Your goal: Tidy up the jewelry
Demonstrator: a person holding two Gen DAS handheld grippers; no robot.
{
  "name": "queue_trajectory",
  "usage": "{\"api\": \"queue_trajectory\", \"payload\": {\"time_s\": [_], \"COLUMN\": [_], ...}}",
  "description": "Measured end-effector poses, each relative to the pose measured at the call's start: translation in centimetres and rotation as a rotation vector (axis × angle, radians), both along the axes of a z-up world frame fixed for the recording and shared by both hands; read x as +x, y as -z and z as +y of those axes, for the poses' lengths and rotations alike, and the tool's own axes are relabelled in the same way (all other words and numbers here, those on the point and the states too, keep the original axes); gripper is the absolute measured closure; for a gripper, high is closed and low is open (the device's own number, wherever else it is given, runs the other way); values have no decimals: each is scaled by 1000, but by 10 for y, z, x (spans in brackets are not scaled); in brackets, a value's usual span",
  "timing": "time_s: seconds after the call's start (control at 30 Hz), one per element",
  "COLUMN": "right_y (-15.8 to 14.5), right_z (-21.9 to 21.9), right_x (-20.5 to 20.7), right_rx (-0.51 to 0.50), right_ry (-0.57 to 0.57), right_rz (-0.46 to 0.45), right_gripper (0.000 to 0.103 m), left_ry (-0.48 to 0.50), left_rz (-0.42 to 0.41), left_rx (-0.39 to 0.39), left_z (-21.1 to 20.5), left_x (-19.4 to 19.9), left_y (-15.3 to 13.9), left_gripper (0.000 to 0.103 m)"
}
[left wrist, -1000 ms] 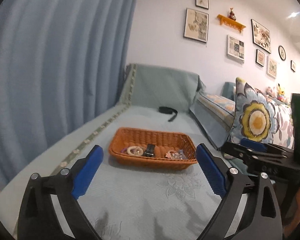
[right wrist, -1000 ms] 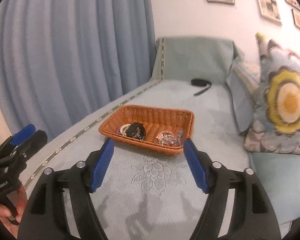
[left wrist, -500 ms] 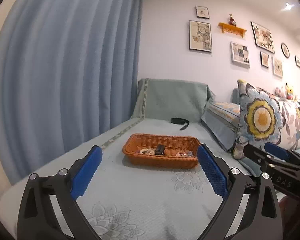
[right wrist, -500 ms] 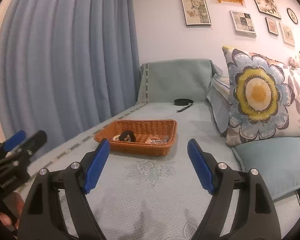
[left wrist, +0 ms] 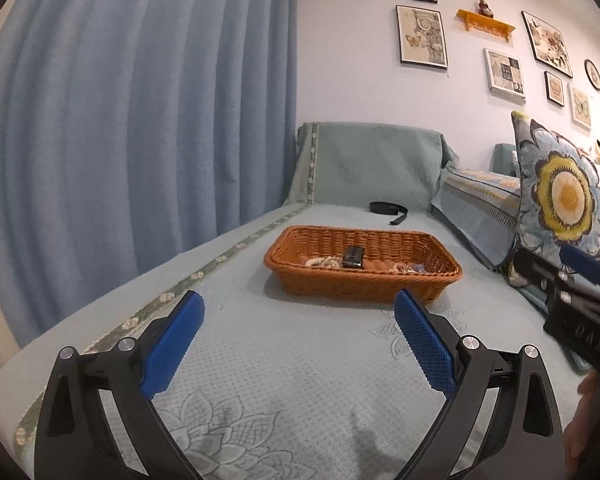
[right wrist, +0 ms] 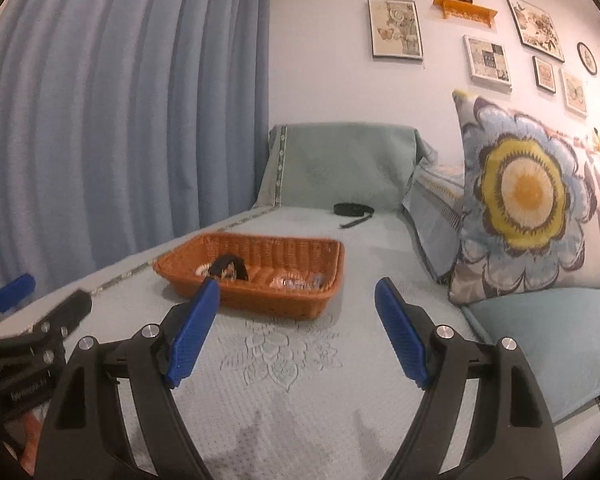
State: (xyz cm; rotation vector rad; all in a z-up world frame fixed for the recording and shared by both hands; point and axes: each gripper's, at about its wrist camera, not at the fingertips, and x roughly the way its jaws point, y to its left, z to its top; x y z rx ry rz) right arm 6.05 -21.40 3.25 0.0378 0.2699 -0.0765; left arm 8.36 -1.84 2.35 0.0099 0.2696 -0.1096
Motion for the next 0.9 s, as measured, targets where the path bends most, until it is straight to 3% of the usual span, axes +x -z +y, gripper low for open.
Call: {"api": "queue_trajectory", "payload": {"time_s": [0.37, 0.63, 0.9], "right_y": [14, 16, 19], "right_z": [-6, -8, -18], "right_x": [0, 1, 4], "right_rx": [11, 20, 58], "right_ry": [5, 10, 22], "right_rz": [2, 7, 24], "right_gripper": [27, 27, 27], "left_ry": [18, -57, -43], "left_rz": [1, -49, -38], "left_rx": [12, 4, 12], "left_z": [-11, -7, -6], "left_x": [0, 0, 1], "left_y": [9, 13, 13], "left_gripper": [10, 10, 10]}}
